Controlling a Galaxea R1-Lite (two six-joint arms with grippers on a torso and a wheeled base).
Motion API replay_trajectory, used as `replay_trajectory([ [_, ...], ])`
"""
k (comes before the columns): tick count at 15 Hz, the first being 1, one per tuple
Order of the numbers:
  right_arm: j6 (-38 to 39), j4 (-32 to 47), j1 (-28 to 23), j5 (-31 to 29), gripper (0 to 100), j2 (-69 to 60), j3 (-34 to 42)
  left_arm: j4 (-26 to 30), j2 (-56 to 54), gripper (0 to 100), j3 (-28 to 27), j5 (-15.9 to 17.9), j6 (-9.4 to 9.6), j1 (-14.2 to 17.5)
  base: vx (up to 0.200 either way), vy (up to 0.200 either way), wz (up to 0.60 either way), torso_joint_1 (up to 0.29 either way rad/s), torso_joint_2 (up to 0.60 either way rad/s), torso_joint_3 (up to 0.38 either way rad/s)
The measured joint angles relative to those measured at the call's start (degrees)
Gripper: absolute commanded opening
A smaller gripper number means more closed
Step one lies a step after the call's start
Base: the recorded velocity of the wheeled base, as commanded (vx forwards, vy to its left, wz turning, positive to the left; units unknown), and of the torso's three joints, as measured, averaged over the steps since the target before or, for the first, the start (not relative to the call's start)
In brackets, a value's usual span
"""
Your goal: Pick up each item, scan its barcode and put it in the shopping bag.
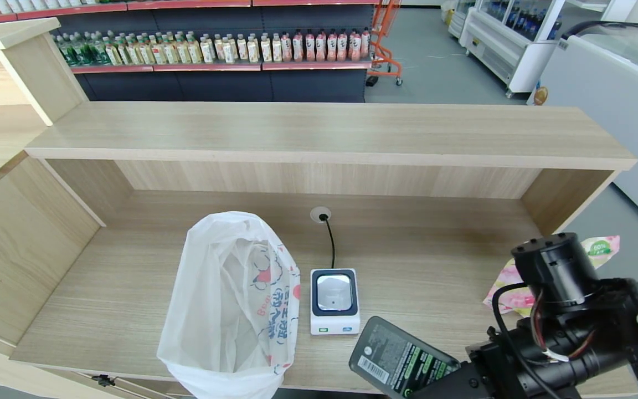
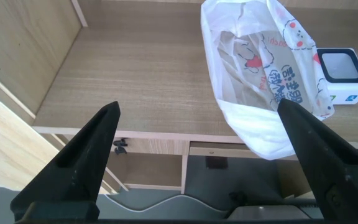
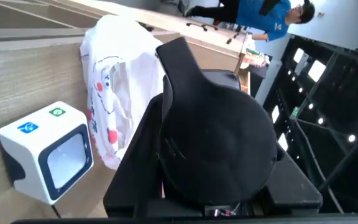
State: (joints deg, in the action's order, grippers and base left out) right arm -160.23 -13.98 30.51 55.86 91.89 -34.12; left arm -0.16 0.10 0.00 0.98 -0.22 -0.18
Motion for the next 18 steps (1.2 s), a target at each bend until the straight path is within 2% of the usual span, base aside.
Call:
replay_trajectory([
  [6,0.4,-0.4,8.7,-0.6,0,11.0,-8.4,0.0,0.0,100,0.0,0.0,0.00,0.0,0.000,0.000,0.00,0.000,0.00,0.000],
  [18,0.5,-1.2,9.2,-0.6,0,14.2,-9.8,0.0,0.0,100,0.0,0.0,0.00,0.0,0.000,0.000,0.00,0.000,0.00,0.000],
])
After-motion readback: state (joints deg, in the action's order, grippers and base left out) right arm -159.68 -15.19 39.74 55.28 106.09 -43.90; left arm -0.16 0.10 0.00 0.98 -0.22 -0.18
